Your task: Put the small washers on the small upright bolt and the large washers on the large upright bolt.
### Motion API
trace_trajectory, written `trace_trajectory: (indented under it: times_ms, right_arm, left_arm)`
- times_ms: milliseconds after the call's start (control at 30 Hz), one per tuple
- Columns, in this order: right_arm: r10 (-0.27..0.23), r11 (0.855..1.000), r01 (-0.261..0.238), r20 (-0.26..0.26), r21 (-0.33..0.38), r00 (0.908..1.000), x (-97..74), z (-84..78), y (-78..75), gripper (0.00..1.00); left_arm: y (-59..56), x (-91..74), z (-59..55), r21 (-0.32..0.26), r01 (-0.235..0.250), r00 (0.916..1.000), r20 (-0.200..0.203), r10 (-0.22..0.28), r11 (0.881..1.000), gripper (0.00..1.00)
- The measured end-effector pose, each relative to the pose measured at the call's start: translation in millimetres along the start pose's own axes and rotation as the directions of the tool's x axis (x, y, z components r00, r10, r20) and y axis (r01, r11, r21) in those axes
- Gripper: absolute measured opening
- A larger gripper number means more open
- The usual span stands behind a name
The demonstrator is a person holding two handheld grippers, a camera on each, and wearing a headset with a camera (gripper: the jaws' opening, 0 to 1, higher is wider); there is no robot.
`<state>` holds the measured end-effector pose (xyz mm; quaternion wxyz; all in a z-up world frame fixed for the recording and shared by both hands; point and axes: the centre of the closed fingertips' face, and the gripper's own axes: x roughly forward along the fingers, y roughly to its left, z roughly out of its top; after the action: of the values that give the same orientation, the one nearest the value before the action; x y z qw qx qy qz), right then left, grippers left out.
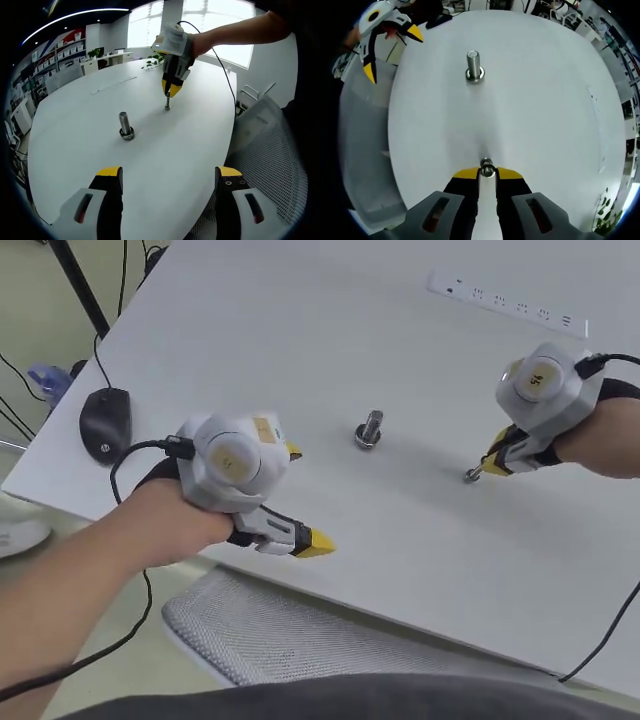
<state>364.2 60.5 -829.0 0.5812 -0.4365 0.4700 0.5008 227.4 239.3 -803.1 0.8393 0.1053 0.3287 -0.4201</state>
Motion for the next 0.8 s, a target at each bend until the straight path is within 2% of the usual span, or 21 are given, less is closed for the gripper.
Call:
trace_trajectory:
  times_ms: [567, 800]
  right_arm:
    - [0.020, 1.000, -0.020, -0.023, -0.016, 0.9995, 28.7, -0.8, 4.9, 0.13]
    - [0.027, 0.999, -0.028, -0.030, -0.023, 0.9992, 32.2, -1.4, 4.2, 0.13]
  left_arm:
    - [-1.9, -2.3, -6.8, -0.013, 0.000, 0.9998, -0.019, -0.001, 1.000, 0.74]
    - [-1.9, -0.4, -7.1, -0.013, 0.005, 0.9997, -0.025, -0.006, 1.000, 0.74]
